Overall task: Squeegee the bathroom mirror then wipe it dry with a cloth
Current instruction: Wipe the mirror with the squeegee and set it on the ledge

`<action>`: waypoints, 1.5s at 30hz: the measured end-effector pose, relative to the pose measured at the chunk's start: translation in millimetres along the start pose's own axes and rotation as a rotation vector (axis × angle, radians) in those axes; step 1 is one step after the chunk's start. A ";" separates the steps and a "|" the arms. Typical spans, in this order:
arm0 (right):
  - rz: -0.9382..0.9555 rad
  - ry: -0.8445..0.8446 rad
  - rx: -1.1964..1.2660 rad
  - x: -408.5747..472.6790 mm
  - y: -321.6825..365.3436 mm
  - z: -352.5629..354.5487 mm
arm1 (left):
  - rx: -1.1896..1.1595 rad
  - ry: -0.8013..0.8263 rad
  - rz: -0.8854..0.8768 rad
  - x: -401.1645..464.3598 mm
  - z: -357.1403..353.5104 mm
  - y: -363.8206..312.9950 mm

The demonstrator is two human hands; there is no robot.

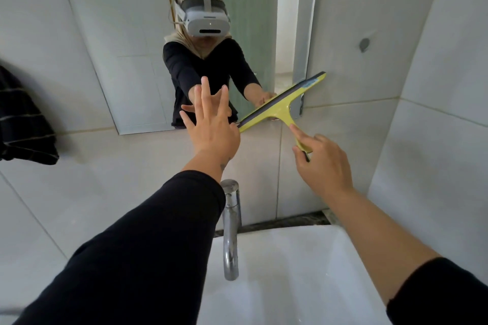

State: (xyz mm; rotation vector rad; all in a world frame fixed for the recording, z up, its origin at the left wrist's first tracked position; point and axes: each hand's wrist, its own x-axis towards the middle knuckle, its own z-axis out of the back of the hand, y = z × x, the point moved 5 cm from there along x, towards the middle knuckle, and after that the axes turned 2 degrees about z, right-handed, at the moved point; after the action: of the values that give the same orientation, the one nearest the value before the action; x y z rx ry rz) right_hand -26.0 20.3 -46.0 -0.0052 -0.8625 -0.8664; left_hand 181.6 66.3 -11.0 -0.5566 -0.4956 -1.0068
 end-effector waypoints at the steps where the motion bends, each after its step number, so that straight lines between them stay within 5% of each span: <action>1: -0.008 -0.006 0.024 -2.0 -1.3 -2.5 | -0.005 -0.004 0.001 -0.2 -1.3 -0.2; 12: -0.064 0.035 0.068 -21.1 -23.5 -17.3 | -0.010 -0.056 0.006 -7.9 -9.7 -13.7; 25: -0.040 0.387 -0.240 -1.3 -62.3 75.7 | -0.246 0.329 -0.343 -25.6 -27.1 -144.0; 36: 0.200 0.455 -0.494 28.8 -63.7 123.1 | -0.569 0.492 -0.041 1.7 -16.1 -167.6; 41: -0.135 0.168 -0.476 43.9 -79.5 129.8 | -0.694 0.440 0.087 9.9 -10.6 -160.2; 45: -0.696 0.126 0.128 51.2 -81.3 116.2 | -0.709 0.375 0.115 14.5 -6.8 -157.9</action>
State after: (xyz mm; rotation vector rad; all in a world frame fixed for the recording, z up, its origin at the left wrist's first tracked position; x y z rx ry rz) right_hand -139.7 -29.4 39.7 0.4811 -0.8052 -1.4396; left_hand 49.4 -13.8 25.0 -0.9840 0.2472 -1.1369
